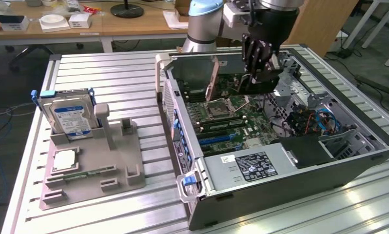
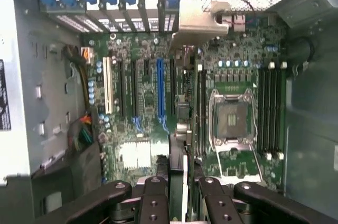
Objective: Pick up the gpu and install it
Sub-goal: 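Insert the gpu into the slot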
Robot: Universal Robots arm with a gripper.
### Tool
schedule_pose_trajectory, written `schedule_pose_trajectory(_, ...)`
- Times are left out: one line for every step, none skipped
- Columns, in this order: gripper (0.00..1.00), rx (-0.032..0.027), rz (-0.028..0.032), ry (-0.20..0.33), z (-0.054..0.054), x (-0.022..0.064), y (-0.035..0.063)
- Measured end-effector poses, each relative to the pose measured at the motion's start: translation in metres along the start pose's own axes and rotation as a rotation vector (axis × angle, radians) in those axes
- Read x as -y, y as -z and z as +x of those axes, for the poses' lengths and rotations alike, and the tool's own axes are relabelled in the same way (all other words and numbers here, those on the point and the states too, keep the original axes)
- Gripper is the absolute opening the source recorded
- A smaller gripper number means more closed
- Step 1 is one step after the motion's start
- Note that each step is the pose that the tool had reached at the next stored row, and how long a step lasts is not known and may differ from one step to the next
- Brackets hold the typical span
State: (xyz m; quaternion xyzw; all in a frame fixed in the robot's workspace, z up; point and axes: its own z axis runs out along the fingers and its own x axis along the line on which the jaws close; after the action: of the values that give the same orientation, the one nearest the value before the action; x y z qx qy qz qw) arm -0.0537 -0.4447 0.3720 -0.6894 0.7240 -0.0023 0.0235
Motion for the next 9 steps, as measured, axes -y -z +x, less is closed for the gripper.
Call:
schedule_pose_trajectory(0.27, -0.0001, -0.0001, 0.000, 0.000, -0.0029, -0.0017)
schedule_pose_trajectory(0.27, -0.0002, -0.0001, 0.000, 0.000, -0.0065, -0.0033)
schedule_pose_trajectory(0.27, -0.0004, 0.0000, 0.000, 0.001, -0.0094, -0.0050)
schedule_pose_trajectory(0.27, -0.0004, 0.0000, 0.000, 0.001, -0.0102, -0.0068)
schedule_pose_trajectory(0.27, -0.0007, -0.0001, 0.000, 0.001, -0.0104, -0.0086)
schedule_pose_trajectory(0.27, -0.0008, -0.0001, 0.000, 0.001, -0.0105, -0.0104)
schedule_pose_trajectory(0.27, -0.0008, -0.0001, 0.000, 0.001, -0.0108, -0.0122)
schedule_pose_trajectory(0.27, -0.0008, -0.0001, 0.000, 0.001, -0.0115, -0.0140)
schedule_pose_trajectory(0.27, -0.0009, -0.0001, 0.000, 0.001, -0.0119, -0.0157)
